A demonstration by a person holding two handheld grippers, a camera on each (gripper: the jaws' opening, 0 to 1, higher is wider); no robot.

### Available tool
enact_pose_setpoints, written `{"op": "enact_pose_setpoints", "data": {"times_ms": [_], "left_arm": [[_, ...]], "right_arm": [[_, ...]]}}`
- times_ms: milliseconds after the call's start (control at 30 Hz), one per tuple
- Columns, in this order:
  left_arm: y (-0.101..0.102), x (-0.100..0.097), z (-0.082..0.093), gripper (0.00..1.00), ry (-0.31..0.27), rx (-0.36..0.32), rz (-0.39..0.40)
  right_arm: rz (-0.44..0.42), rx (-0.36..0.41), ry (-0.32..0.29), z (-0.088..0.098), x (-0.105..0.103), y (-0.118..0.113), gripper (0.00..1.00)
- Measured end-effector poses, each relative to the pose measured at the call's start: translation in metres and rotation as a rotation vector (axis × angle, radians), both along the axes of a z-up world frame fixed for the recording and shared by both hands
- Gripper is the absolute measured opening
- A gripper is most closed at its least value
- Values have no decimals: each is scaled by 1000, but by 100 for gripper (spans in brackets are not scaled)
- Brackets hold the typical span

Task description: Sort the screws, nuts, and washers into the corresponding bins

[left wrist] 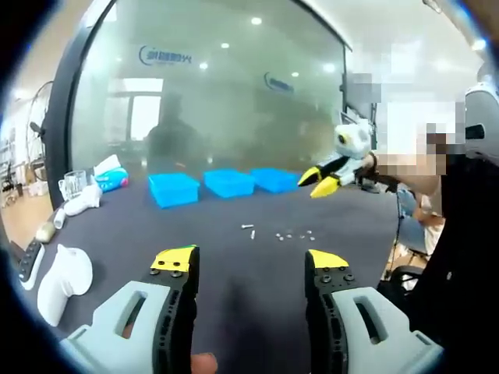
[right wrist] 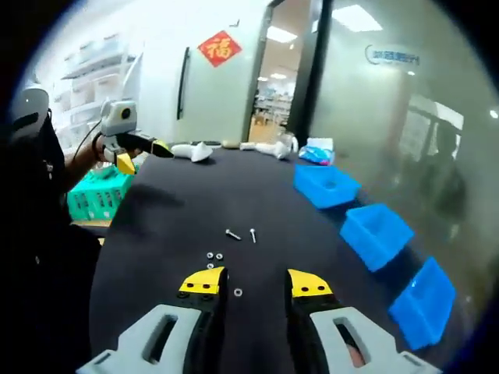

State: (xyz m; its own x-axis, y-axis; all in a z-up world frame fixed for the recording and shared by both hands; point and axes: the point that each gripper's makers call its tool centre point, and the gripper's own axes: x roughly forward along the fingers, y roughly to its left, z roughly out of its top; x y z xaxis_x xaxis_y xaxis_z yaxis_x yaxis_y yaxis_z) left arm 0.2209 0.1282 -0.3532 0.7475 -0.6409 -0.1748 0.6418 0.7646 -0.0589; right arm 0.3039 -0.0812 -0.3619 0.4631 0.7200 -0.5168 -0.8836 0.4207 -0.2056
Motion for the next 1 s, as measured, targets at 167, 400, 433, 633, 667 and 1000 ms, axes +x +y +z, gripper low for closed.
{"op": "enact_pose_setpoints", "data": {"times_ms": [167,400,433,633,667,1000], "left_arm": [[-2,-1,-4,52,8,8,-6],[2,0,-6,52,12,7,3],[2,0,-6,52,12,7,4],[5,0,-7,52,14,6,9],[5,0,-8,52,14,7,11],[10,-1,-10,52,20,1,23]], "right_arm": [[53,-44,21,-7,10,22,25],[109,-113,64,-30,25,49,23],[113,-125,66,-33,27,52,22],[126,-170,93,-54,40,67,20],[128,-174,91,-56,42,69,20],[151,-187,132,-69,52,89,16]]}}
